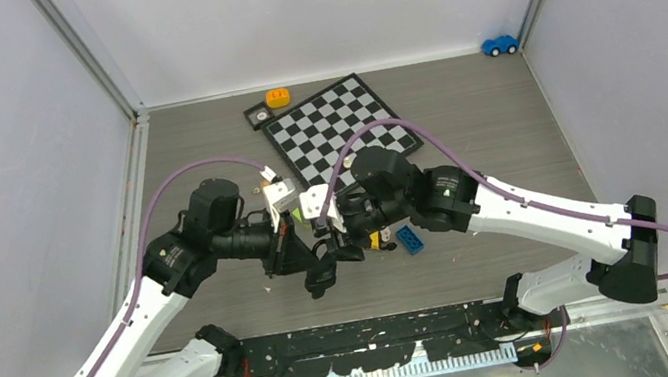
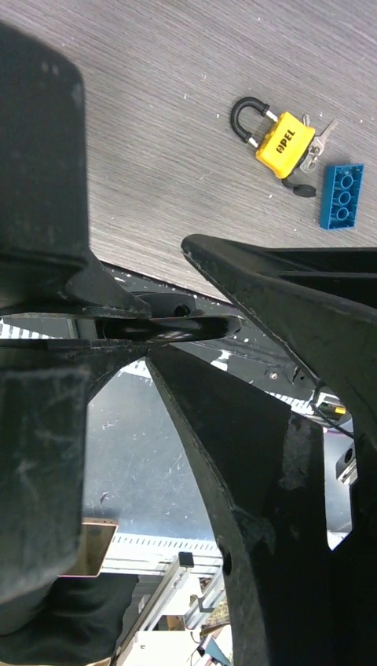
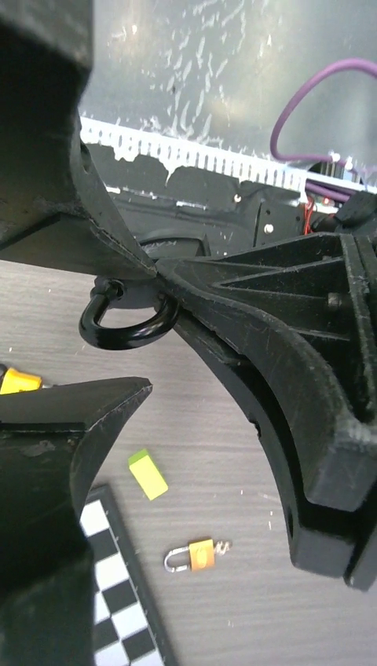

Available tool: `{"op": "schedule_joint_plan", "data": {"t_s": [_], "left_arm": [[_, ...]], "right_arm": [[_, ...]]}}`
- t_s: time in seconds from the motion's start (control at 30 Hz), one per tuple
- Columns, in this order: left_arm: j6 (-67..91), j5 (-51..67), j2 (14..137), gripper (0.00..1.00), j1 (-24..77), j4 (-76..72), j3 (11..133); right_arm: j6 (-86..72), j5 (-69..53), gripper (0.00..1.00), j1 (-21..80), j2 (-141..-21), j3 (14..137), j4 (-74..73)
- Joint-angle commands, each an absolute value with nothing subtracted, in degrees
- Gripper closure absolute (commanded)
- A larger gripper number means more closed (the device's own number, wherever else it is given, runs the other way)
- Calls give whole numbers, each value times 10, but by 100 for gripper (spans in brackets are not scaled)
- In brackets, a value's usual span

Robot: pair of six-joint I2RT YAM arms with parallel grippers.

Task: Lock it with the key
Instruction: Pick up the lock from the center of the board.

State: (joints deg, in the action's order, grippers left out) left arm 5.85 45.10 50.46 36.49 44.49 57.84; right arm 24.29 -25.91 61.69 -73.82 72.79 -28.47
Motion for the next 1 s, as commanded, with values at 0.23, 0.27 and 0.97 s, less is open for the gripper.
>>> {"op": "schedule_joint_plan", "data": {"t_s": [0.23,0.27,0.97], "left_arm": [[43,465,493,100,365,424,606],[46,458,489,100,365,421,605],[276,158,306,0,365,111,577]], "right_arm": [[216,-359,99,597,-753,756,-294],[213,-360,99,595,-748,753,-294],[-237,-150,100,581,-548,562,191]]}}
